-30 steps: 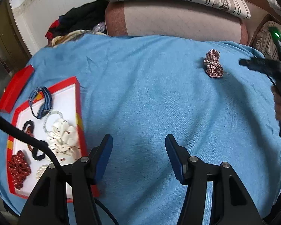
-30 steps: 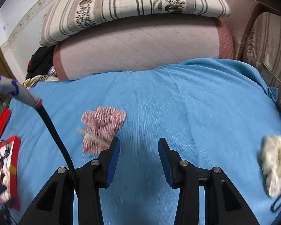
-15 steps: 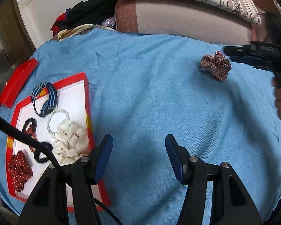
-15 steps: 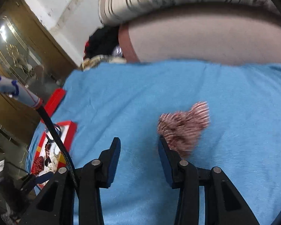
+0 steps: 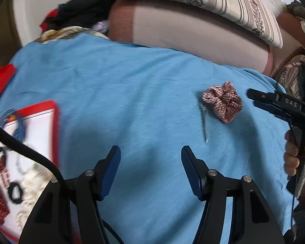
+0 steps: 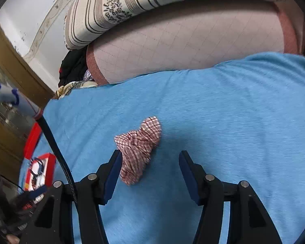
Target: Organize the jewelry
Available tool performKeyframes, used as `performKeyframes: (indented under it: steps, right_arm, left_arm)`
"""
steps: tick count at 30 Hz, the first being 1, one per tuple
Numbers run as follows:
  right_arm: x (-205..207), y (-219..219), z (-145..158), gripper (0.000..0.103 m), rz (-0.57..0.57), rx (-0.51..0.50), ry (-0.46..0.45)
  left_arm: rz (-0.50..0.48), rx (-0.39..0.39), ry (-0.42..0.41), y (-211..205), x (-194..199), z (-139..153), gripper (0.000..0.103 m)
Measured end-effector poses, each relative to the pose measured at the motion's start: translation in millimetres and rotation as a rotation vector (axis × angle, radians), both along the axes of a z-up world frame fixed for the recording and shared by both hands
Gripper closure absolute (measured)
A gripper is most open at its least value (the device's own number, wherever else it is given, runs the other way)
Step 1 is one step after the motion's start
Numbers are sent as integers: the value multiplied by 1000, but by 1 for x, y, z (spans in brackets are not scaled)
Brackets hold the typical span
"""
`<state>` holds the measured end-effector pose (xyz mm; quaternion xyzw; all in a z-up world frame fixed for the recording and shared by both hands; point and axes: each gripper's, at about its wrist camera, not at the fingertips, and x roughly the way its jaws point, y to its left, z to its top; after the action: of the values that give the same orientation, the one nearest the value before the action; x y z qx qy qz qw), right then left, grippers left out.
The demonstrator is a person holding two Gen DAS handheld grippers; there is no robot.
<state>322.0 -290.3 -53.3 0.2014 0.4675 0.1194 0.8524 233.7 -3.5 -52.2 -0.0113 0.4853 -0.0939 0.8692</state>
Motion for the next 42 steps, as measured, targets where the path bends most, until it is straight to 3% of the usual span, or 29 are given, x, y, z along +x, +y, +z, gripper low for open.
performKeyframes:
  steps: [6, 7, 8, 9, 11, 15, 22, 23, 24, 26, 30, 36, 40, 42]
  right_arm:
    - [20, 18, -25, 41, 9, 49, 56]
    - [20, 20, -27, 49, 9, 56, 64]
    - [22, 21, -31, 74, 16, 73, 77]
    - [23, 20, -33, 83, 18, 96, 92]
    - [19, 14, -31, 88, -4, 86, 74]
    - [2, -9, -22, 89, -49, 40, 36]
    - [-29, -47, -13, 89, -98, 41, 16]
    - [-32, -48, -13, 89, -96, 41, 16]
    - [-34, -49, -13, 89, -94, 38, 16]
    - [-39, -46, -12, 89, -92, 37, 14]
    - [-60, -41, -2, 89, -87, 74, 9]
    - [-114, -21, 12, 89, -46, 131, 10]
    - [-163, -1, 7, 89, -5, 166, 49]
    - [-184, 8, 0, 86, -6, 135, 72]
  left_arm:
    - [-60, -64, 52, -36, 29, -25, 42]
    - [-73, -72, 54, -41, 33, -27, 42]
    - [-83, -79, 57, -45, 37, -30, 42]
    - [-91, -87, 60, -48, 42, -32, 42]
    - [-109, -108, 69, -55, 51, -35, 43]
    - [-157, -139, 78, -71, 66, -41, 59]
    - [-215, -109, 83, -107, 76, -59, 60]
    - [-213, -96, 76, -110, 76, -59, 69]
    - [-206, -85, 82, -111, 76, -59, 102]
    - [-193, -100, 105, -108, 73, -57, 100]
    - [-183, -79, 68, -91, 51, -36, 100]
    - [-195, -29, 29, -55, -10, 2, 100]
    - [-193, -61, 74, -29, -60, 3, 100]
    - [-187, -91, 96, -15, -82, -5, 100]
